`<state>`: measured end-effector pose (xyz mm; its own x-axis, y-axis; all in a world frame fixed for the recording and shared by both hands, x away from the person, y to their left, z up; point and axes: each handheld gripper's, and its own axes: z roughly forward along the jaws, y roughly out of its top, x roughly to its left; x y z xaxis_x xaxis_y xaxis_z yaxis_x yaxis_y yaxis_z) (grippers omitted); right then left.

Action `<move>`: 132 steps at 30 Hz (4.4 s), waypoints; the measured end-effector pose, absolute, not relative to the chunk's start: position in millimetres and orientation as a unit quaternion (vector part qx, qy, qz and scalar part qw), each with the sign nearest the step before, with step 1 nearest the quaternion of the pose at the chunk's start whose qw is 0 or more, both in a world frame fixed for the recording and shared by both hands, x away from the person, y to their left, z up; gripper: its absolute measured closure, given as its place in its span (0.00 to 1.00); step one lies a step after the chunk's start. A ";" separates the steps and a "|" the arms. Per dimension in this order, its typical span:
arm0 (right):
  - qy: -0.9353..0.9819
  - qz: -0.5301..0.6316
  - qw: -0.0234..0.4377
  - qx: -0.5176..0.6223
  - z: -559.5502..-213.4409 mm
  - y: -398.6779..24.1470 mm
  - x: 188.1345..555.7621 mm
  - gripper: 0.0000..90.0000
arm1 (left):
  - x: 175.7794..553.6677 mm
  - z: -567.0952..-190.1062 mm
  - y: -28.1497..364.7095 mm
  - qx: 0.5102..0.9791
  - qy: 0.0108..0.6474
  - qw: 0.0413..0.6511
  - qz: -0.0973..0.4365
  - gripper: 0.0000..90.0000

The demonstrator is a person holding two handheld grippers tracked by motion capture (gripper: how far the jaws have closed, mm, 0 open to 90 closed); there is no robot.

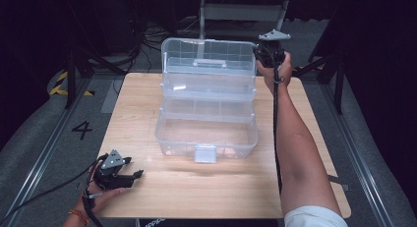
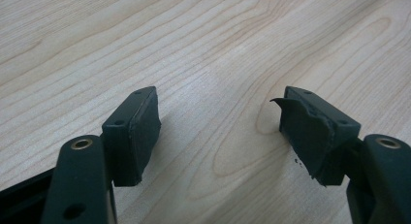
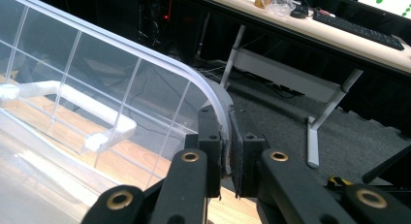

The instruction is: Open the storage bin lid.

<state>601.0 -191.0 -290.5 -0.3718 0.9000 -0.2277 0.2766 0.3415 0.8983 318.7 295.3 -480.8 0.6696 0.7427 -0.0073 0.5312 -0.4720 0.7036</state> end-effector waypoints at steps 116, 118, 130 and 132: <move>0.773 0.370 0.333 0.394 -303.4 -207.8 583.8 0.92 | 318.4 -480.7 295.7 0.845 0.377 0.347 0.152 0.35; 0.774 0.368 0.332 0.394 -304.1 -209.0 580.5 0.92 | 318.4 -480.7 295.7 0.845 0.377 0.347 0.152 0.35; 0.783 0.370 0.330 0.376 -303.0 -214.2 559.5 0.87 | 318.9 -480.5 295.9 0.845 0.375 0.346 0.157 0.35; 0.786 0.369 0.330 0.369 -302.1 -214.2 555.6 0.86 | 318.9 -480.5 295.9 0.846 0.375 0.346 0.157 0.35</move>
<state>555.6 -214.2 -302.1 -0.5093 0.8245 -0.2464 0.3370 0.4545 0.8245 318.9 295.9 -480.5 0.6693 0.7430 0.0057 0.5259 -0.4791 0.7028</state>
